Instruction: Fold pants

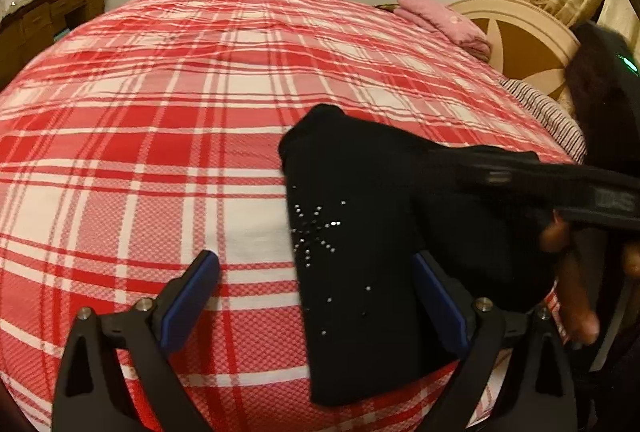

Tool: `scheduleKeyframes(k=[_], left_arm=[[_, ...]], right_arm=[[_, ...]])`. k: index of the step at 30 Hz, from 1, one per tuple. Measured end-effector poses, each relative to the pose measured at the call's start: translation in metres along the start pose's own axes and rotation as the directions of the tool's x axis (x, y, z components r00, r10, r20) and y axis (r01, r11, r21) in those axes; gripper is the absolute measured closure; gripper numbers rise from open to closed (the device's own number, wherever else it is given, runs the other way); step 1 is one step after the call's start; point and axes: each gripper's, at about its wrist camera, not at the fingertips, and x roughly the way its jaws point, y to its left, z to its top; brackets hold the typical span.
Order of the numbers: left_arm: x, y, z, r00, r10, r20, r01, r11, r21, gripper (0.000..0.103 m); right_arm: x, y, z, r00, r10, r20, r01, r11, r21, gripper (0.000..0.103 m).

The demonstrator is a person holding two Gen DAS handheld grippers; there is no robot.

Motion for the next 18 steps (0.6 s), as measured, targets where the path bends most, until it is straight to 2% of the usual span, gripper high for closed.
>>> scheduleKeyframes(k=[1, 5, 10, 14, 18], left_arm=[[0.001, 0.001, 0.0, 1.0, -0.009, -0.002, 0.009, 1.0, -0.009, 0.005], [0.004, -0.001, 0.002, 1.0, -0.03, 0.009, 0.03, 0.999, -0.012, 0.005], [0.009, -0.004, 0.007, 0.995, -0.097, 0.011, 0.097, 0.995, -0.019, 0.005], [0.011, 0.003, 0.012, 0.989, -0.145, 0.015, 0.145, 0.988, -0.054, 0.006], [0.015, 0.003, 0.016, 0.988, -0.154, 0.01, 0.154, 0.987, -0.047, 0.006]], right_arm=[[-0.009, -0.002, -0.003, 1.0, -0.006, 0.02, 0.007, 1.0, -0.008, 0.036], [-0.062, -0.024, -0.02, 0.986, -0.122, 0.113, 0.125, 0.992, -0.019, 0.037], [-0.116, -0.083, -0.04, 0.959, -0.236, 0.157, 0.21, 0.963, 0.166, 0.037], [-0.124, -0.12, -0.056, 0.962, -0.246, 0.121, 0.206, 0.94, 0.273, 0.037], [-0.109, -0.143, -0.061, 0.979, -0.189, 0.071, 0.156, 0.93, 0.333, 0.037]])
